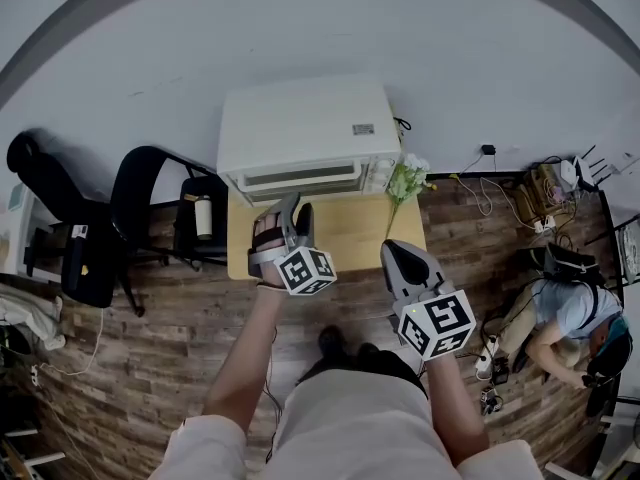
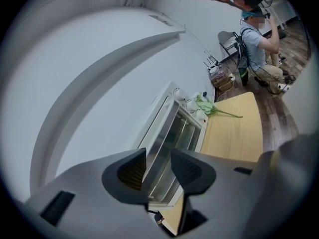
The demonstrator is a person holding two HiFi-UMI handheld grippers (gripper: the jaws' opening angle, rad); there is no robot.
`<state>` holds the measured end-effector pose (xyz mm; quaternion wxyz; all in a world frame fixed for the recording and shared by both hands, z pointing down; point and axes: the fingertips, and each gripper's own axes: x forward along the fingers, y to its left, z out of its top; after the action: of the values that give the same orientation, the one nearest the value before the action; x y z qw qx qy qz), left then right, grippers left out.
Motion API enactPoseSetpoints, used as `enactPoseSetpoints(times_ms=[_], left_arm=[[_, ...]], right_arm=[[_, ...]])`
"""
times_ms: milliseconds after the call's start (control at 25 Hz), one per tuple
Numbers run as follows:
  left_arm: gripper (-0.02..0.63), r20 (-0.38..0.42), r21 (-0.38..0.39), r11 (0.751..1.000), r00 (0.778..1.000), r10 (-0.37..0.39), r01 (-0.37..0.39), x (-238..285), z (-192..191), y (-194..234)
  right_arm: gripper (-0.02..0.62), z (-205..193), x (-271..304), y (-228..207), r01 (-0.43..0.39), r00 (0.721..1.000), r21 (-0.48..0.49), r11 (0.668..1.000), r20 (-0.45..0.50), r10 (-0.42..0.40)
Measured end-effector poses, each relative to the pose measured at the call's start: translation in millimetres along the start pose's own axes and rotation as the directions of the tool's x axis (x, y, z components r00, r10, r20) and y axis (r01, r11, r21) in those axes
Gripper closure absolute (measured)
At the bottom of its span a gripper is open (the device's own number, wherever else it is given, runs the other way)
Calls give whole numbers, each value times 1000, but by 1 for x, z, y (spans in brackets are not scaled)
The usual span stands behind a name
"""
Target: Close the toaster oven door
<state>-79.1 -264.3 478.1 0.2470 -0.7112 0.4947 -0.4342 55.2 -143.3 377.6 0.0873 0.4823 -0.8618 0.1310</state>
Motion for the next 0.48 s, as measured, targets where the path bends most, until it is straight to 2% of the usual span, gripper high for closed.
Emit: enactPoseSetpoints(times_ms=[120,320,480], left_arm=[[459,-15,-45,999,1000,9,-9,-16,1,3],[459,-5,-135,990,999,38,-38,-48,24,7],[460,5,-260,966,1000,1,1,-78,43,3]], right_arm=[[597,0,-5,-1,-16,1000,8,1000,10,16],[597,4,-19,-11,-44,999,5,999,22,43],[597,8,-29,-12,-80,996,0,997,24,80]])
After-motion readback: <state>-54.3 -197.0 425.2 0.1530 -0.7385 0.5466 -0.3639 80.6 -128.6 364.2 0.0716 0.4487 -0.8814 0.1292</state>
